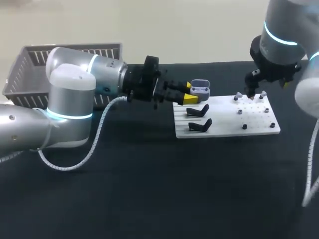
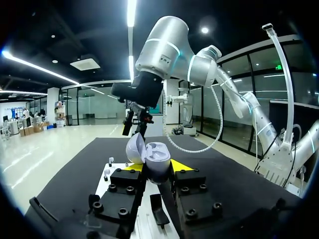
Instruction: Pick up each earbud case from the left stands, insert the matching earbuds, close the lid, and place the case in the box.
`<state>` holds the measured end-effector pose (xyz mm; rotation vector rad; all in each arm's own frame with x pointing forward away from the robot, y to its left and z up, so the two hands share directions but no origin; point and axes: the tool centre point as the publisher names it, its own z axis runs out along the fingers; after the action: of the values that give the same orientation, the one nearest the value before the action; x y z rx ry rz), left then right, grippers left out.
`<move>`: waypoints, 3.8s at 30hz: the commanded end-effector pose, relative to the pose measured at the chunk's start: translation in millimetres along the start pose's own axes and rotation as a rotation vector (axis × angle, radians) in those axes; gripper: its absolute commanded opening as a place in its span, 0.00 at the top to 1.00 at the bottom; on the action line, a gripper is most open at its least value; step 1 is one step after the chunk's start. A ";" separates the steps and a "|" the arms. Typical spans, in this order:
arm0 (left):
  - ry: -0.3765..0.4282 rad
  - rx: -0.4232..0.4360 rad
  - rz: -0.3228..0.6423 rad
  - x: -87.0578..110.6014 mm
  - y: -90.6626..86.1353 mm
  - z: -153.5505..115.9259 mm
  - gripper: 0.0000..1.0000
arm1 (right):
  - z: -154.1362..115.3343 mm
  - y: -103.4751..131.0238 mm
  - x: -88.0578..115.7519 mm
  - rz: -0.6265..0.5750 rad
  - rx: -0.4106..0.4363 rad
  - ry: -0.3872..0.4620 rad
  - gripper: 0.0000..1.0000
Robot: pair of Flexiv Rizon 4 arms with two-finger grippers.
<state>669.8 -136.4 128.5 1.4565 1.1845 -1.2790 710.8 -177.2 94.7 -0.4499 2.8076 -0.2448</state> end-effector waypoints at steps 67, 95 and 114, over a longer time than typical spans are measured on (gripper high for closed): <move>-0.001 0.000 0.000 0.6 0.6 0.0 1.00 | 82.5 -21.8 -31.4 0.066 -0.002 0.139 0.56; -0.001 0.000 0.000 0.6 0.6 0.0 1.00 | 80.6 -19.7 -22.6 0.075 0.030 0.141 1.00; -0.001 0.000 0.000 0.6 0.6 0.0 1.00 | -19.1 13.3 15.6 0.149 0.120 0.056 1.00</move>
<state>669.9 -136.4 128.5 1.4565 1.1848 -1.2789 722.6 -171.8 82.1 -0.2170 2.9060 -0.4113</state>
